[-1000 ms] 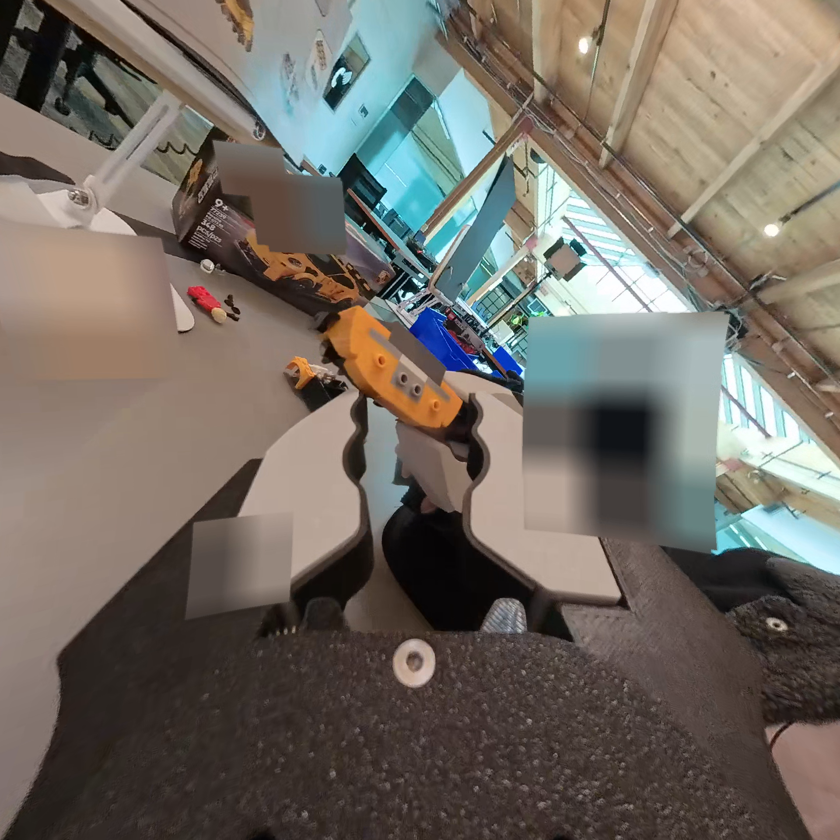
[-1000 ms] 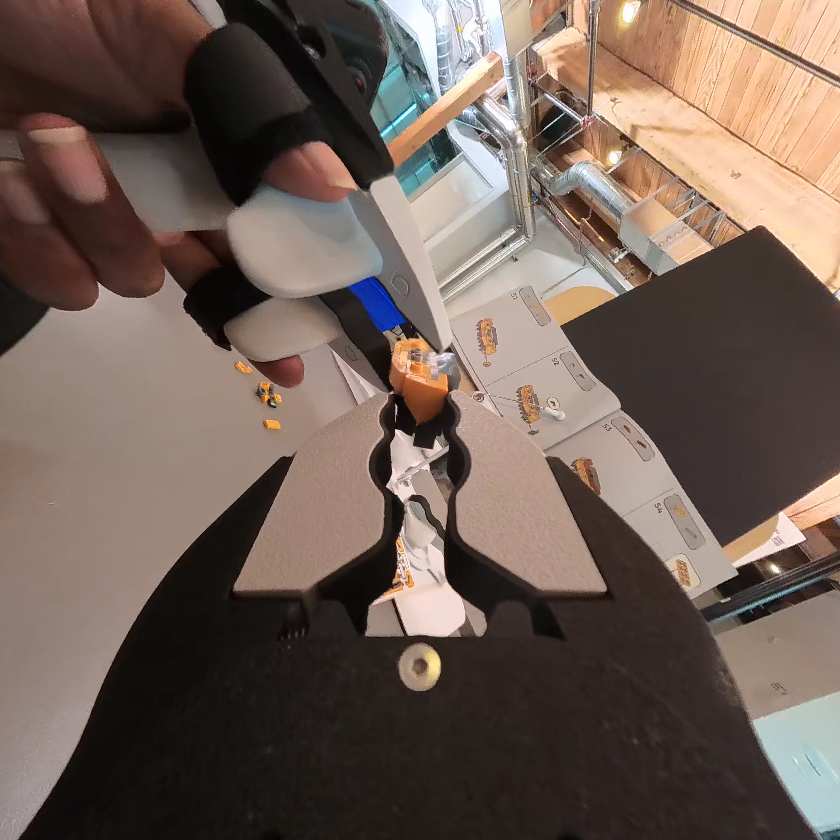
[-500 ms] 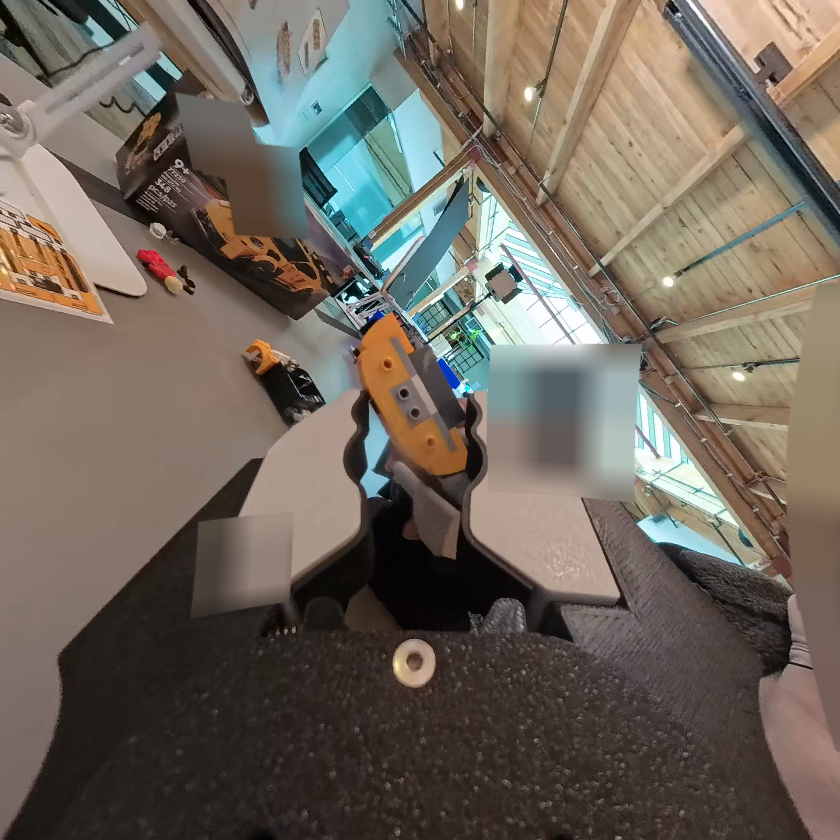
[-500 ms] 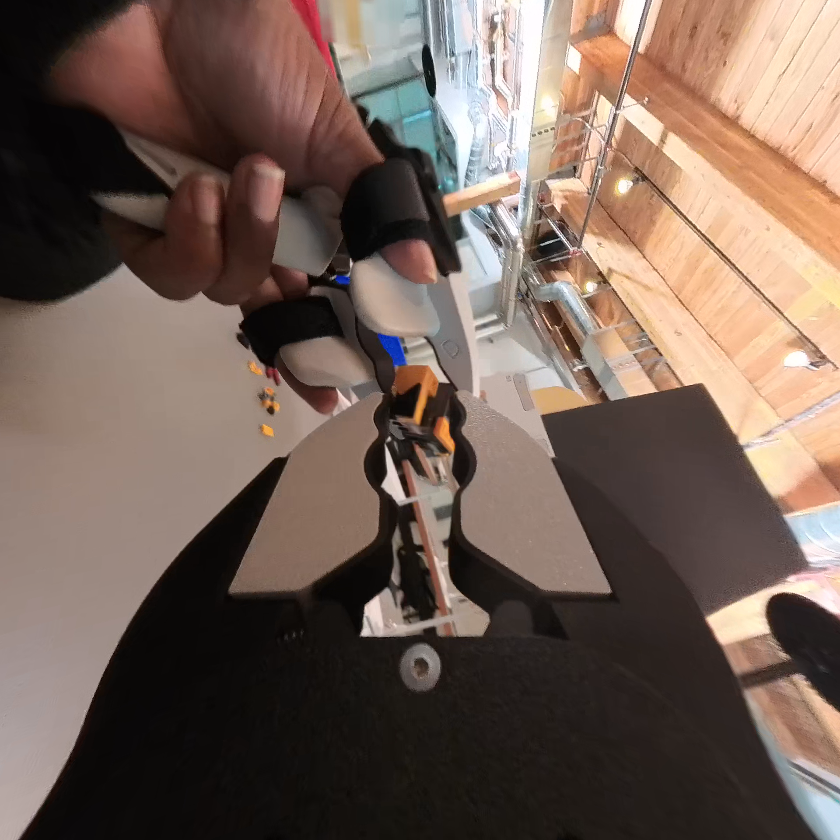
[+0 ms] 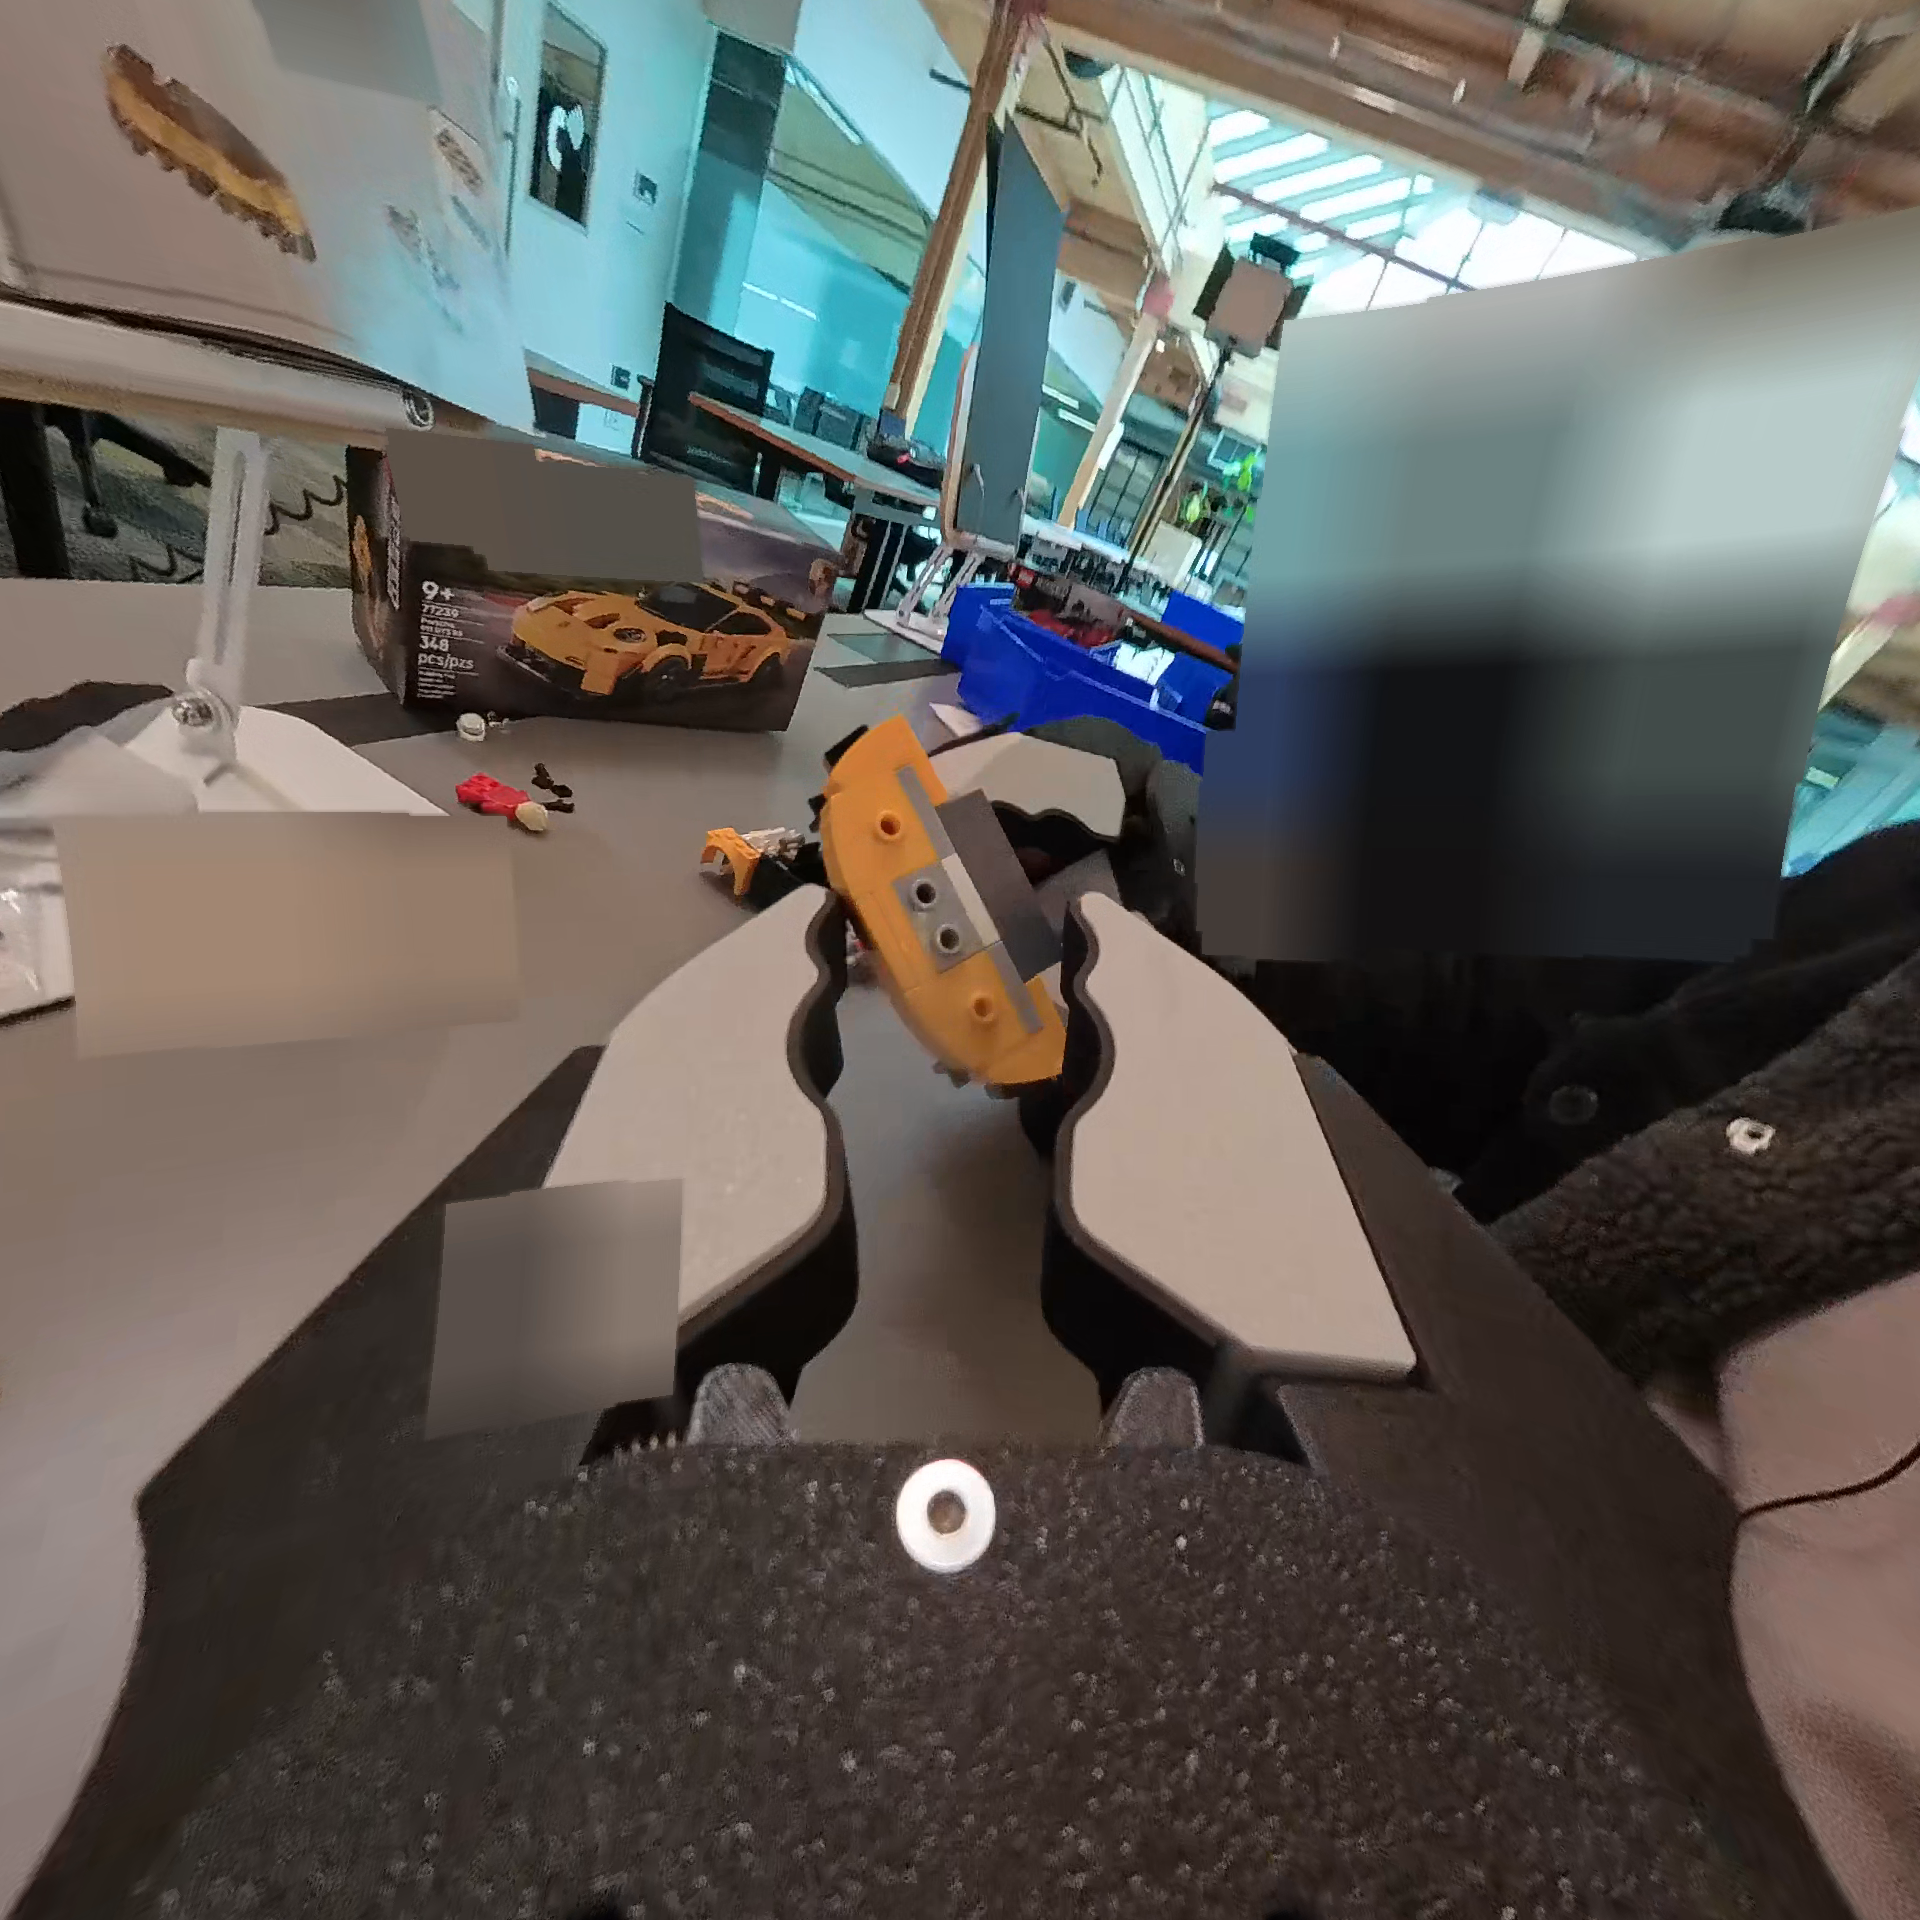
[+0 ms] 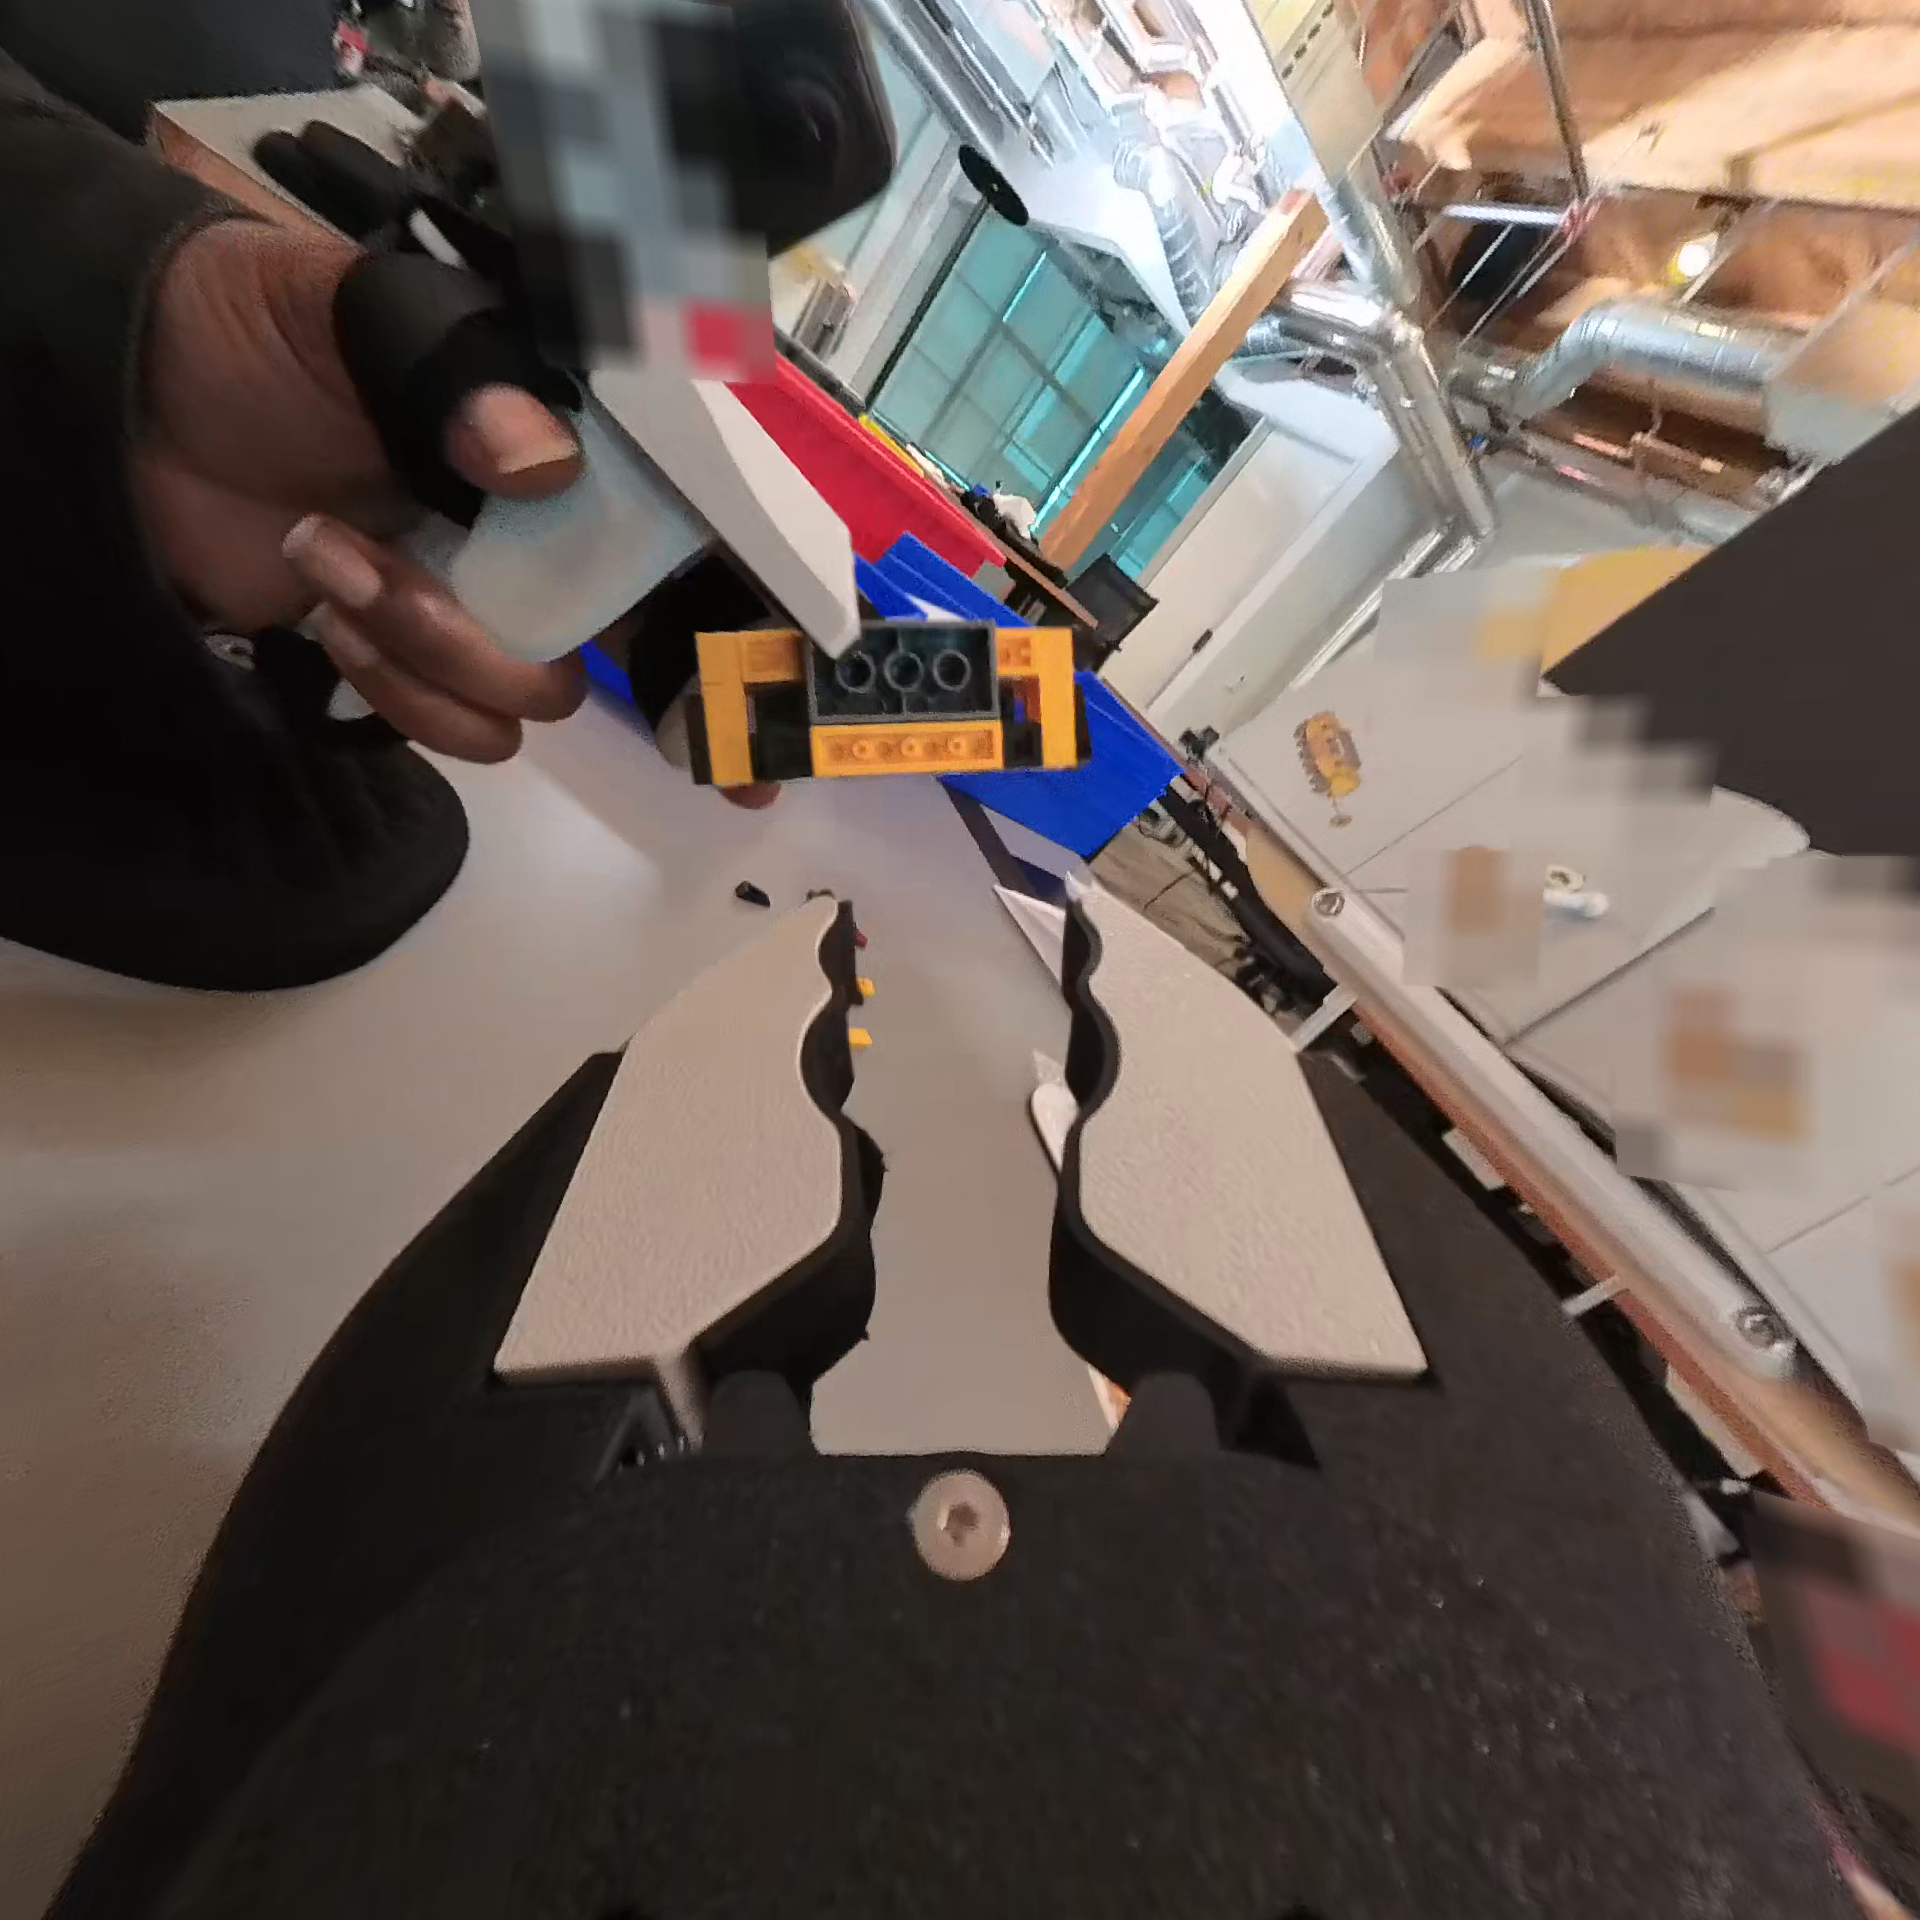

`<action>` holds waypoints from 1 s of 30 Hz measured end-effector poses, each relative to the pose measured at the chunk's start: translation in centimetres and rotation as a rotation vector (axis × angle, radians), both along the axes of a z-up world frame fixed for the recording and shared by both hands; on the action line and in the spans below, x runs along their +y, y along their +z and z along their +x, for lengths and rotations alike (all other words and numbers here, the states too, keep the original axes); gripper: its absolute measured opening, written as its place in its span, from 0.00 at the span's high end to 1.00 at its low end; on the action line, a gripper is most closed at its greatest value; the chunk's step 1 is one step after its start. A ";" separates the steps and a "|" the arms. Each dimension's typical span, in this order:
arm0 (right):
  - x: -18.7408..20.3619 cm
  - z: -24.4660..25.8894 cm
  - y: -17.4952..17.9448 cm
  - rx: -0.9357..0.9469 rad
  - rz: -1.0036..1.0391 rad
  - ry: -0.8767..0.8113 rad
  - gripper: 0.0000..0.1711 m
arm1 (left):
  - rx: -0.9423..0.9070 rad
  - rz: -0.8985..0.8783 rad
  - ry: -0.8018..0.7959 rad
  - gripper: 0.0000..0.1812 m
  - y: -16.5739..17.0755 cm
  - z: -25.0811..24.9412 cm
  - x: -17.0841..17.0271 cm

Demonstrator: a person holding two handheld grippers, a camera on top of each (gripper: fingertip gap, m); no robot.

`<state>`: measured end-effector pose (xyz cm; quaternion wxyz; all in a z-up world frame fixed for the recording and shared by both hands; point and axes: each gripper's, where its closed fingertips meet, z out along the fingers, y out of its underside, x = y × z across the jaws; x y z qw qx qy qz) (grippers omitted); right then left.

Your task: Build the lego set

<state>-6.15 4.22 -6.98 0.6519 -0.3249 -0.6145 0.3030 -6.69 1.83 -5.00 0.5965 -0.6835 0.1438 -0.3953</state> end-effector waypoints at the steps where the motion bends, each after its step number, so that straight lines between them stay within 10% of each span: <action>1: 0.4 -0.1 -0.3 -0.009 -0.011 -0.013 0.78 | 0.028 0.005 -0.011 0.79 -0.1 0.1 0.1; 16: 9.3 0.9 -2.4 0.003 -0.308 -0.338 0.85 | 0.746 -0.243 -0.519 0.78 -13.7 -0.8 4.3; 30: 8.3 0.0 -5.9 -0.153 -0.351 -0.307 0.85 | 0.556 -0.454 -0.076 0.78 -15.0 -3.6 8.3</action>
